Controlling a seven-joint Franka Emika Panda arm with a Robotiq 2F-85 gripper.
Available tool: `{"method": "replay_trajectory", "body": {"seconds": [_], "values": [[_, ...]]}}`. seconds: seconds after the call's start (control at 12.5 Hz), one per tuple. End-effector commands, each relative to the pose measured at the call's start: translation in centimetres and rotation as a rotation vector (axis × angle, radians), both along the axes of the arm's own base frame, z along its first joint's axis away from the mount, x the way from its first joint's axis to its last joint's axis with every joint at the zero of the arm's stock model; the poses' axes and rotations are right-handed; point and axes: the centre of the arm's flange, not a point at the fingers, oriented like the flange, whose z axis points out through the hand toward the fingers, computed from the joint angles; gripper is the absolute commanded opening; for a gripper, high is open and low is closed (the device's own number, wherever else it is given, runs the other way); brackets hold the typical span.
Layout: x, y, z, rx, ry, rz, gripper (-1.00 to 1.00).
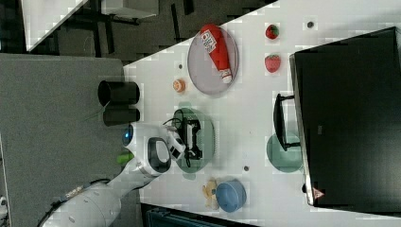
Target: Drag strainer left to right.
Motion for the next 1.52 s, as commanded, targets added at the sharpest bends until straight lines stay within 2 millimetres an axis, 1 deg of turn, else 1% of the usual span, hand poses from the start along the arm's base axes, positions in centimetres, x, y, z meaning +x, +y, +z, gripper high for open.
{"method": "replay_trajectory", "body": {"seconds": [0.08, 0.4, 0.56, 0.72, 1.12, 1.52], "values": [[2.3, -4.4, 1.6, -0.004, -0.037, -0.012, 1.0], [2.0, -7.3, 1.4, -0.023, -0.028, -0.049, 1.0], [2.2, -8.8, 1.3, -0.027, -0.028, -0.023, 1.0], [2.3, -10.9, 1.3, -0.031, -0.031, 0.009, 1.0], [2.5, -16.3, 1.3, -0.061, -0.03, -0.002, 1.0], [2.1, -20.9, 1.3, -0.085, -0.03, -0.008, 1.0]]}}
